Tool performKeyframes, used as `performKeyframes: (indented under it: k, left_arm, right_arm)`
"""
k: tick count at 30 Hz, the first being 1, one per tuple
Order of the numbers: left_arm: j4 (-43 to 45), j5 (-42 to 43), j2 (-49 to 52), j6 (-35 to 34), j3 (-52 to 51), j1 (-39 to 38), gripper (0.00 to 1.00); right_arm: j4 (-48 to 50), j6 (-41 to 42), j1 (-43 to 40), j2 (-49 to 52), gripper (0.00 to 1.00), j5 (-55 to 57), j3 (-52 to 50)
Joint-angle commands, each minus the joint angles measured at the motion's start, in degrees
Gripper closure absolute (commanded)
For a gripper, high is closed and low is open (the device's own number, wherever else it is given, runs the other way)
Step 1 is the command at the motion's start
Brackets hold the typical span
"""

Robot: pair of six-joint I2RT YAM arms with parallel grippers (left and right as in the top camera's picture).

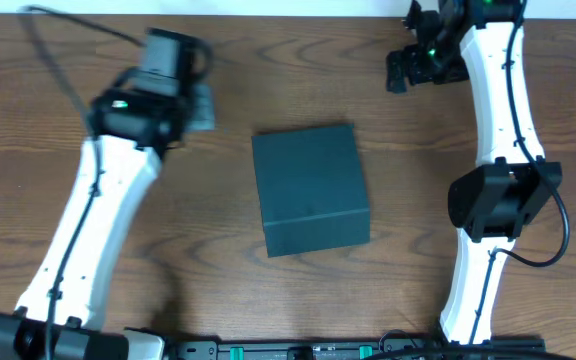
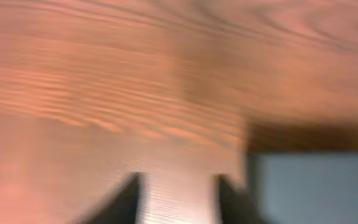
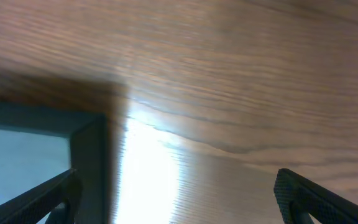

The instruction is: Pack container

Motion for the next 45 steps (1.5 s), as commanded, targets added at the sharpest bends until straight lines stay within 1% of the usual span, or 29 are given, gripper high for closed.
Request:
performKeyframes:
  k: [1,2,7,12,35,39,45]
  left_arm:
    - [-0.4,-5.4,0.6,0.3,0.2,4.6,0.13]
    - [-0.3,-5.4,0.6,0.3,0.2,5.7,0.01]
    - [-0.3,-5.4,0.6,0.4,0.2,10.6,0.01]
    - [-0.3,-5.4,0.6,0.4,0.2,13.3,0.01]
    - [-0.3,-5.4,0.6,0.3,0.2,13.5,0.01]
    - [-0.3,-5.4,0.6,0.3,0.2,13.5,0.01]
    - [-0.3,-5.4,0.6,0.3,0.2,13.5,0.01]
  right_arm:
    - [0.0,0.5,-1.8,-1.5,0.01,1.4,1.0]
    - [0.2,0.5,-1.8,-1.5,0.01,1.4,1.0]
    - [1.3,0.4,-1.7,-1.5,0.01,1.4,1.0]
    - [1.5,0.4,-1.7,-1.5,0.01,1.5,1.0]
    - [1.5,0.4,-1.7,-1.5,0.01,1.5,1.0]
    - [1.5,0.4,-0.4,-4.9,0.01,1.5,1.0]
    - [1.5,0.4,4.9,-15.9,0.01,1.5,1.0]
